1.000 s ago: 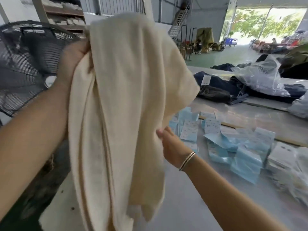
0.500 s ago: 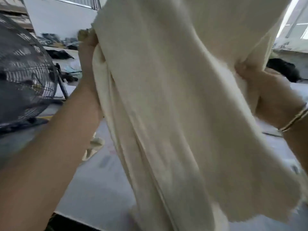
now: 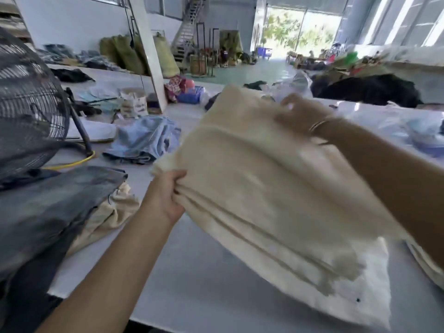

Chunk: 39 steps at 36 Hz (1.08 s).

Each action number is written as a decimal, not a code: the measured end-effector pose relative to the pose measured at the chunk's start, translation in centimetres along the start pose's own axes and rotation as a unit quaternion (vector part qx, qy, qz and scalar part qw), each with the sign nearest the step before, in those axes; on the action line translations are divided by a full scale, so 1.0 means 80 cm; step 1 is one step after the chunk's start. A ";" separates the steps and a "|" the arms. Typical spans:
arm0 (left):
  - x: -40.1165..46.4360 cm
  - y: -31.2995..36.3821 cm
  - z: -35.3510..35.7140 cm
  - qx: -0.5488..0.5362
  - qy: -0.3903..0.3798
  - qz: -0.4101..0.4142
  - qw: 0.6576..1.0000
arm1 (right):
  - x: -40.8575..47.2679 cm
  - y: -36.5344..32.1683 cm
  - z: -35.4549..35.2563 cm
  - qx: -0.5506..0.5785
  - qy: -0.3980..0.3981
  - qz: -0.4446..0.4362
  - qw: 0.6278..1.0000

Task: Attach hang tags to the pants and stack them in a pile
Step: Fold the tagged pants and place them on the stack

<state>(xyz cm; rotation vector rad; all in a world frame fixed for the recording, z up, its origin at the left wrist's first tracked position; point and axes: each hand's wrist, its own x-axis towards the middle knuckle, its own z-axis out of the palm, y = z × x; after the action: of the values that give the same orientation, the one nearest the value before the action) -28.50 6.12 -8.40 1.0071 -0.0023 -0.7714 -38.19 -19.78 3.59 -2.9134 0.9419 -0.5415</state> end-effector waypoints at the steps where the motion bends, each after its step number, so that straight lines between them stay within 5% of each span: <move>1: 0.003 -0.010 -0.018 0.005 0.027 -0.006 1.000 | -0.012 -0.009 0.027 0.016 -0.018 -0.036 0.999; 5: 0.023 -0.056 -0.096 0.065 0.120 -0.016 0.991 | -0.096 -0.004 0.111 0.062 -0.134 -0.060 0.987; 10: 0.038 -0.094 -0.165 0.145 0.256 0.014 0.956 | -0.229 0.054 0.201 -0.068 -0.361 -0.077 0.927; 12: 0.044 -0.097 -0.176 0.163 0.274 0.024 0.948 | -0.260 0.081 0.224 -0.093 -0.372 -0.050 0.922; 19: 0.059 -0.110 -0.191 0.152 0.312 0.023 0.938 | -0.275 0.109 0.246 -0.063 -0.231 -0.067 0.969; 21: 0.058 -0.111 -0.191 0.140 0.308 0.019 0.941 | -0.265 0.102 0.230 -0.055 -0.139 -0.099 0.984; 24: 0.059 -0.112 -0.199 0.130 0.276 -0.007 0.952 | -0.258 0.103 0.199 0.004 0.107 -0.155 0.982; 26: 0.062 -0.109 -0.201 0.105 0.229 -0.028 0.967 | -0.264 0.113 0.175 0.006 0.134 -0.178 0.975; 30: 0.067 -0.092 -0.209 0.057 0.176 -0.037 0.982 | -0.307 0.141 0.154 -0.034 0.001 -0.181 0.983; 34: 0.064 -0.069 -0.223 0.100 0.129 -0.104 0.981 | -0.355 0.172 0.189 -0.155 -0.367 -0.047 0.916; 39: 0.073 -0.056 -0.237 0.248 0.102 -0.153 0.951 | -0.368 0.184 0.195 -0.117 -0.279 -0.038 0.952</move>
<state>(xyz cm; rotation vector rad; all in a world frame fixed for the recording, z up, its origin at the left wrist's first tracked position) -20.31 15.75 -24.32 1.5891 0.1481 -0.9719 -63.47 -16.12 -22.40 -3.0289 0.8542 0.4148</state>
